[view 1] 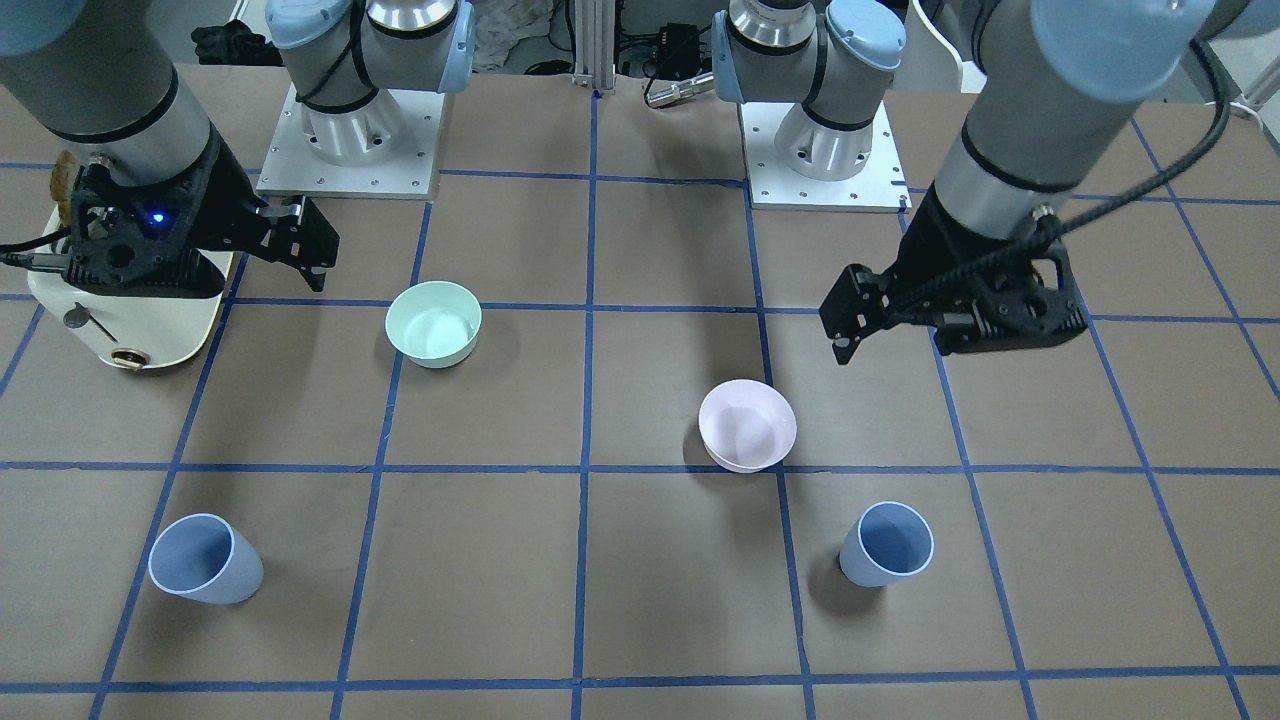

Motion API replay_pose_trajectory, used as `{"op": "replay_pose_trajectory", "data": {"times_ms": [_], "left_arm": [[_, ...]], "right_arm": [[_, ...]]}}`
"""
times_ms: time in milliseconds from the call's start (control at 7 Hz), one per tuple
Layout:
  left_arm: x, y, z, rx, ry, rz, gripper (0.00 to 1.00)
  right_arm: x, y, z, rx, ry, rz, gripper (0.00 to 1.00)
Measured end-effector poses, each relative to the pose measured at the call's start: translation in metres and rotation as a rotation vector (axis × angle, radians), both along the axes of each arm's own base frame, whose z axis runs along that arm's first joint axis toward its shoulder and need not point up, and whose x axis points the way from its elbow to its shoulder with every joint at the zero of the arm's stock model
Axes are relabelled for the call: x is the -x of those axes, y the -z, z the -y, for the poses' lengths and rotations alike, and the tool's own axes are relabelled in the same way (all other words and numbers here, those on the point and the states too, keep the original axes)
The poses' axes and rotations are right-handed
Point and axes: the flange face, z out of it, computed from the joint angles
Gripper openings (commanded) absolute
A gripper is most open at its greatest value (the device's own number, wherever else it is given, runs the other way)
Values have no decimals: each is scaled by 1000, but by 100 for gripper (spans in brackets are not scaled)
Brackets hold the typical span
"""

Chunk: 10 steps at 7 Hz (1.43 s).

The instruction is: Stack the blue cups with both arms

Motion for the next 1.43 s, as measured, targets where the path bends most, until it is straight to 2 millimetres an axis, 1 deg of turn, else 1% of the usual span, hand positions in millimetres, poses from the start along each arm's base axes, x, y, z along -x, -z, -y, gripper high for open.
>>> {"op": "replay_pose_trajectory", "data": {"times_ms": [143, 286, 429, 571, 857, 1000, 1143, 1286, 1429], "left_arm": [[-4, 36, 25, -8, 24, 1, 100], [-7, 70, 43, -29, 36, 1, 92], [-8, 97, 56, -45, 43, 1, 91], [-8, 119, 67, -48, 47, 1, 91], [-8, 149, 83, -34, 59, 4, 92], [-9, 160, 88, -26, 72, 14, 83], [-10, 169, 92, -23, 81, 21, 64], [-11, 177, 94, -28, 85, 23, 18], [-10, 183, 95, -35, 87, 23, 0]], "right_arm": [[0, -1, 3, 18, -3, -3, 100], [3, 1, 12, 54, -1, -9, 100], [12, 7, 26, 84, 3, -11, 100], [27, 19, 48, 123, 15, -13, 100], [65, 61, 100, 195, 20, -22, 100], [93, 83, 119, 193, -13, -26, 100], [121, 101, 130, 181, -33, -26, 100], [143, 122, 139, 158, -31, -22, 100], [154, 142, 147, 146, -25, -18, 100]]}}
